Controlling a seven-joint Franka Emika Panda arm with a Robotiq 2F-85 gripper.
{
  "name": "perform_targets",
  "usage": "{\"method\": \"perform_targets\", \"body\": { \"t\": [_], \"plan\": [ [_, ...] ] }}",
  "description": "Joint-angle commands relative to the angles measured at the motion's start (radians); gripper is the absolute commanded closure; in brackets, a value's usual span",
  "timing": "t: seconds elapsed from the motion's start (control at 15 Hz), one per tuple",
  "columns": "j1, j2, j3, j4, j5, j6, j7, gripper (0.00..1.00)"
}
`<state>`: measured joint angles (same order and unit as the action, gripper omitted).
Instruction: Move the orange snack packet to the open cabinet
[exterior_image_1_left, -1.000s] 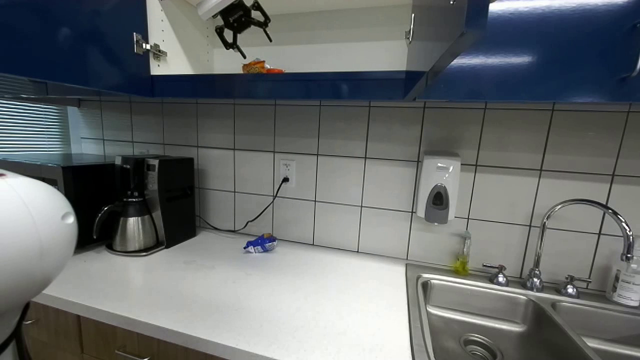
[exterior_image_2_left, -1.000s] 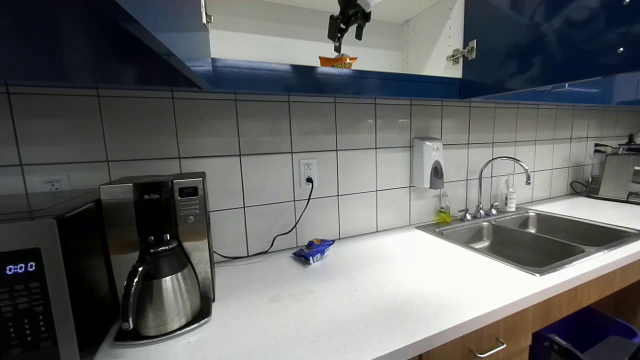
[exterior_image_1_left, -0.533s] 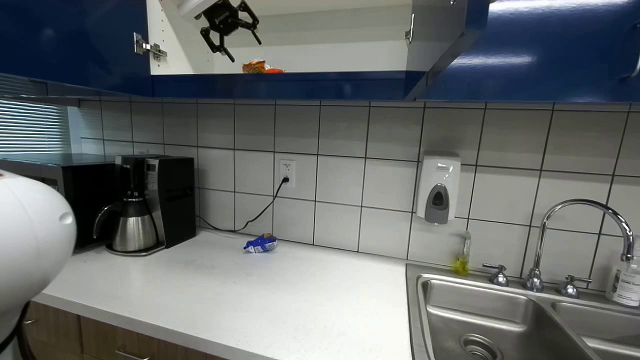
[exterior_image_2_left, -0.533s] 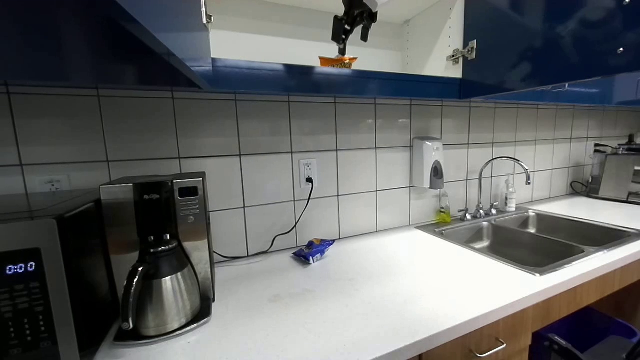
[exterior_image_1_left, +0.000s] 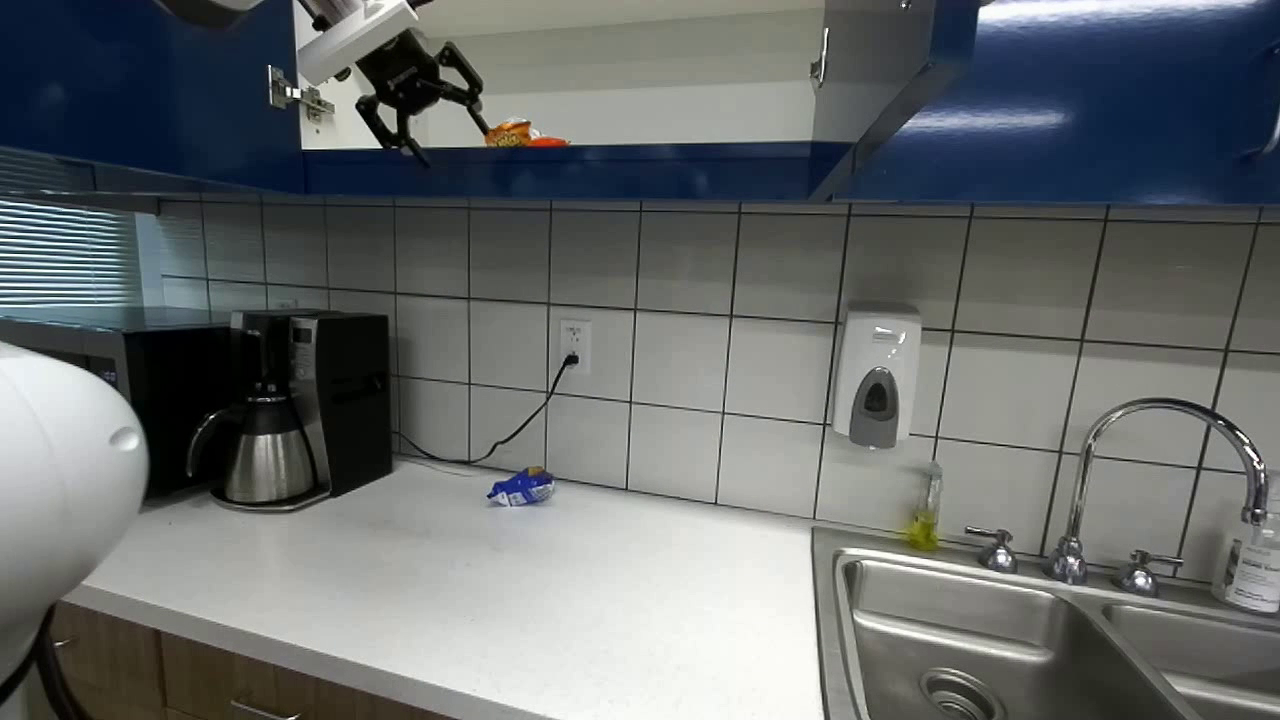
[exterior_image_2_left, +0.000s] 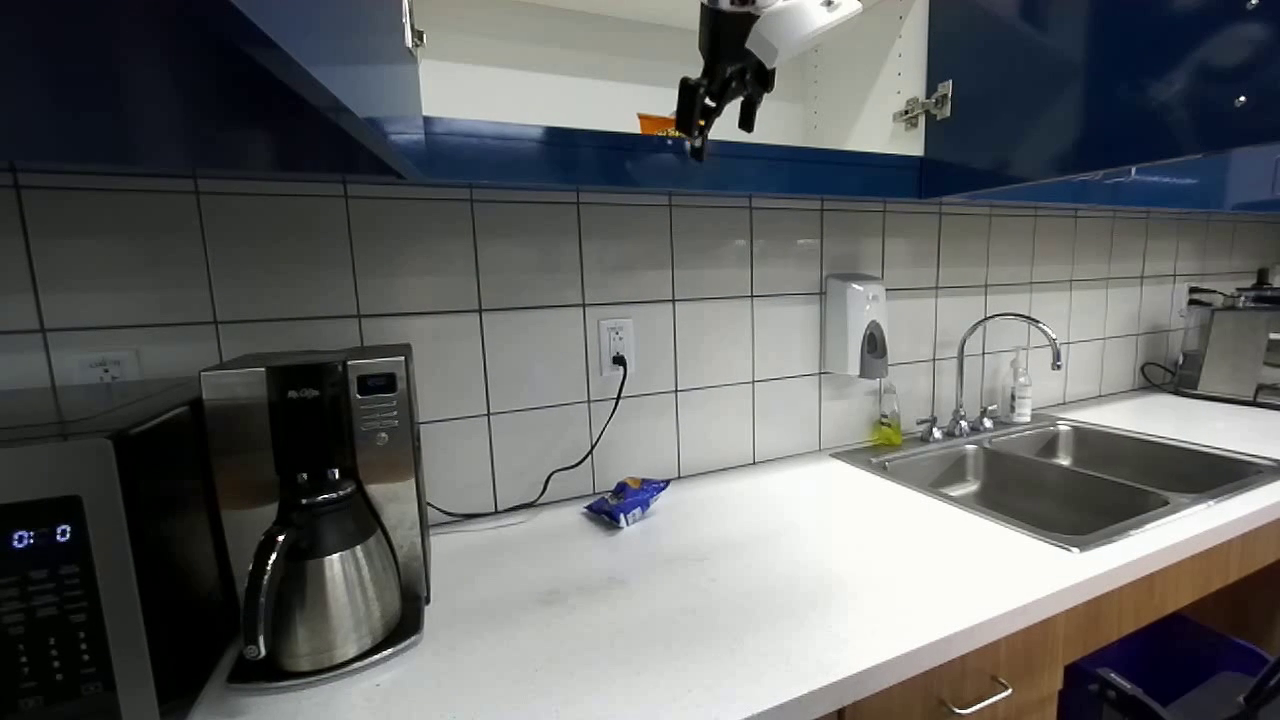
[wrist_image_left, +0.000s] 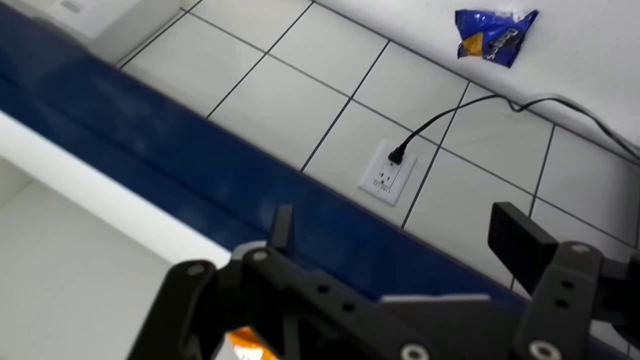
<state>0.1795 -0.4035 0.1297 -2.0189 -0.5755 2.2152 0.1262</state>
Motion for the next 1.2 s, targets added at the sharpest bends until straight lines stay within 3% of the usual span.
{"method": "perform_targets", "body": {
  "t": [0.0,0.53,1.13],
  "plan": [
    [-0.036,-0.080,0.013,-0.183,0.066,0.060,0.035,0.00],
    [-0.023,-0.016,-0.069,-0.434,0.384,0.147,-0.070,0.00],
    [-0.001,0.166,-0.129,-0.509,0.746,0.135,-0.321,0.00]
  ]
}}
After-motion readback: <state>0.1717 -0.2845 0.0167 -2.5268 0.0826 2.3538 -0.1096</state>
